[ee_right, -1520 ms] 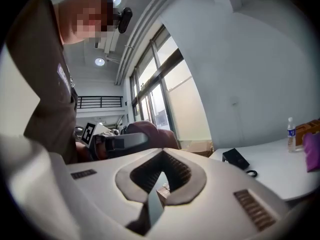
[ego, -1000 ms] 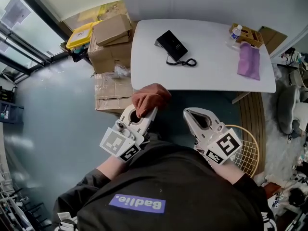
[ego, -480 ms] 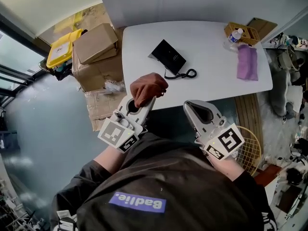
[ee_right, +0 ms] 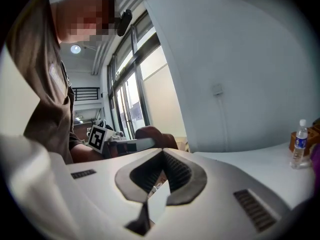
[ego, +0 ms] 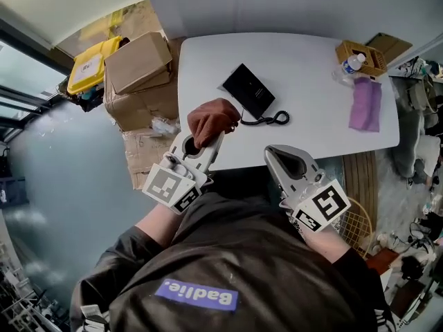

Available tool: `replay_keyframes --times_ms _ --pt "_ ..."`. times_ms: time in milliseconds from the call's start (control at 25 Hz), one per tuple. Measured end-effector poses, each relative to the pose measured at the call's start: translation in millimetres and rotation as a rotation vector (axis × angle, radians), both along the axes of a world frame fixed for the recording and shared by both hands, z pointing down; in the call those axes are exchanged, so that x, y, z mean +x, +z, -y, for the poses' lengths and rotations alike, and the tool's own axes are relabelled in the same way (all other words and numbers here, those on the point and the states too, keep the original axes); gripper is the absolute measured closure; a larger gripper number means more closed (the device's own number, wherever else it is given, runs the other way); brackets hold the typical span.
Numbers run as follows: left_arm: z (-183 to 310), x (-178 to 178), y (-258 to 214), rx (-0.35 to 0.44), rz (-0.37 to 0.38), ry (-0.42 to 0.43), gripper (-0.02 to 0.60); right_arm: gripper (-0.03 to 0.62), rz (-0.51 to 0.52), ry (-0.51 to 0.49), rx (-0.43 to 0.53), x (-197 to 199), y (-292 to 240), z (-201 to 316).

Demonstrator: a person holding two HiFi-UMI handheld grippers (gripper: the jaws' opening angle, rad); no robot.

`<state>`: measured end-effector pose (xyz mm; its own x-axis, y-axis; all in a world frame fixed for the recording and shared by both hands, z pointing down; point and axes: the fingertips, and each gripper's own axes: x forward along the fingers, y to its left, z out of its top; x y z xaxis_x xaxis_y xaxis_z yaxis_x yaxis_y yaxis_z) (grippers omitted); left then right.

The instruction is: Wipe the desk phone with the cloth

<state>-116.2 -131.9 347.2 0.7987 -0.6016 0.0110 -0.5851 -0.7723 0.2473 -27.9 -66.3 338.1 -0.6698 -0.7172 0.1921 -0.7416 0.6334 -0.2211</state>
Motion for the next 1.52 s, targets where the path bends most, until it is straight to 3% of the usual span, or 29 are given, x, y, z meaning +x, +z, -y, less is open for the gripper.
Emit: replay_keyframes --times_ms 280,520,800,1200,1520 --pt "35 24 27 -0.022 0.073 -0.142 0.545 0.566 0.027 -0.108 -0.029 38 19 36" --pt "79 35 69 -0.027 0.189 -0.262 0.545 0.566 0.035 -0.199 -0.058 72 41 65" --pt "127 43 129 -0.087 0.299 -0.351 0.545 0.566 0.056 -0.239 -0.121 97 77 87" --pt "161 65 214 -0.147 0.525 -0.273 0.545 0.566 0.043 -0.222 -0.207 106 110 86" --pt "121 104 249 -0.195 0.552 -0.159 0.545 0.566 0.037 -0.186 -0.236 116 119 77"
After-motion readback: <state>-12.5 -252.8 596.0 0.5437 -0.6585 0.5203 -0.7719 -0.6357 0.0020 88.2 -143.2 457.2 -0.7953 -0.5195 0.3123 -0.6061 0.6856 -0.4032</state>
